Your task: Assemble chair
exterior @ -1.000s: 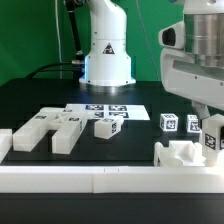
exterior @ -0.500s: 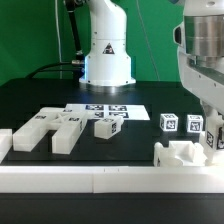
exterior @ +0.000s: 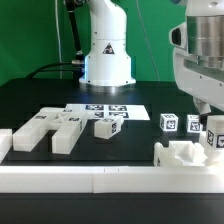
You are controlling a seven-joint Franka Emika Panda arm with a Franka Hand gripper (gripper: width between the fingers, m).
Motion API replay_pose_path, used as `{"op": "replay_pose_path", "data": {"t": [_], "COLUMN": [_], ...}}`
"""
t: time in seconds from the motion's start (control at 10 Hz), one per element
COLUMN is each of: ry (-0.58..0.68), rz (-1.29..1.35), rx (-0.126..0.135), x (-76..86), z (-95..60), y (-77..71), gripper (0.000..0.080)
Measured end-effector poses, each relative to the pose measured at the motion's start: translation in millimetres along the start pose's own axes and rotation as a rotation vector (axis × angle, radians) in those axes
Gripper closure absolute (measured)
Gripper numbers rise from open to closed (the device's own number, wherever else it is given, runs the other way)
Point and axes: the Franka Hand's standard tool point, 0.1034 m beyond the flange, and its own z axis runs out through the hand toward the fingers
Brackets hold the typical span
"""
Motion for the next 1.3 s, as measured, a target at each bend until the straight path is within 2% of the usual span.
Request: {"op": "replay_pose_path", "data": {"t": [0.3, 0.7, 0.9, 1.0, 1.3], "ry": [0.0, 0.004, 0.071, 0.074, 0.099], "rz": [-0.299, -0.561, -0.839, -0.889, -1.225], "rx": [0.001, -0.001, -0.007, -0.009, -0.035], "x": [-1.7, -1.5, -7.4, -10.6, -6.6], "z": [-0.1, 0.8, 1.2, 2.1, -0.9], "y": [-0.7, -0.3, -0.8, 0.4, 0.2], "gripper": [0.0151, 0.0151, 0.0151, 0.0151, 0.0151]}}
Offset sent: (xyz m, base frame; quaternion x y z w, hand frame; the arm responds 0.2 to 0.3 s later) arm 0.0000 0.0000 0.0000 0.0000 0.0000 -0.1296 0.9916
